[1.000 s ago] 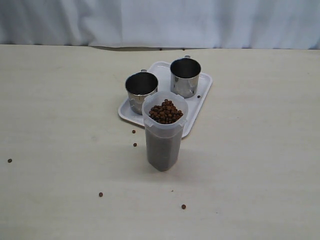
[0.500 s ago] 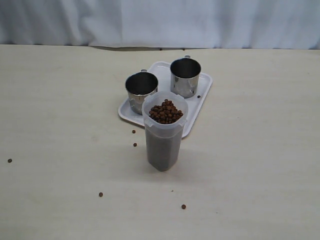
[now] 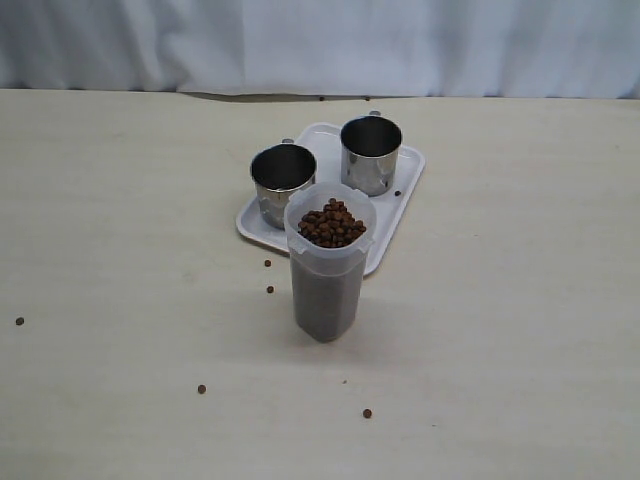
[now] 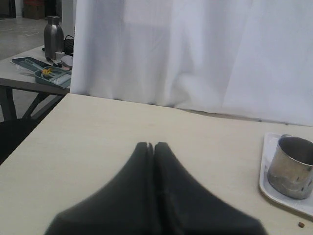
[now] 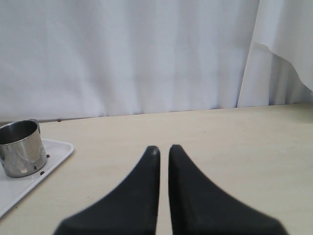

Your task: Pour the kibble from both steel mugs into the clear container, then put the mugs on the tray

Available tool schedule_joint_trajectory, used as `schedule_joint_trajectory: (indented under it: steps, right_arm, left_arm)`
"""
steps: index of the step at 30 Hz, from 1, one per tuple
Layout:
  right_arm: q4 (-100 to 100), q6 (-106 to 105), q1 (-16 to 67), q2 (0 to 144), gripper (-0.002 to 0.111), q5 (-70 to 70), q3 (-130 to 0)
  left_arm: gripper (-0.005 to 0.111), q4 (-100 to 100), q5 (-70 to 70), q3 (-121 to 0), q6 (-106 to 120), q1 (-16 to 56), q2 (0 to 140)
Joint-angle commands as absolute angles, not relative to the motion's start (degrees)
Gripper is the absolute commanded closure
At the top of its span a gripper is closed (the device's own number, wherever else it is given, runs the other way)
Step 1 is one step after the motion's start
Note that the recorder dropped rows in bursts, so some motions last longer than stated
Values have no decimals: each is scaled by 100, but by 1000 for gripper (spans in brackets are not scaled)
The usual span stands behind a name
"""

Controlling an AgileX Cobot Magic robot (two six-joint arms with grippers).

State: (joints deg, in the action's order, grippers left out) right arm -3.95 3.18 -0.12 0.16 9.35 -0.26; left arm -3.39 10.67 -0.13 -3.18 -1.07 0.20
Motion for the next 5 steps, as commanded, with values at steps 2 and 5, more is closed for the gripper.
schedule_joint_trajectory:
  steps: [2,5]
  right_arm:
    - [-376,297,-49,0,103,912,0]
    - [-376,297,-49,0,103,912,0]
  left_arm:
    - [107,-347,1001,0,-301,-59,0]
    - [107,-347,1001,0,-301,-59,0]
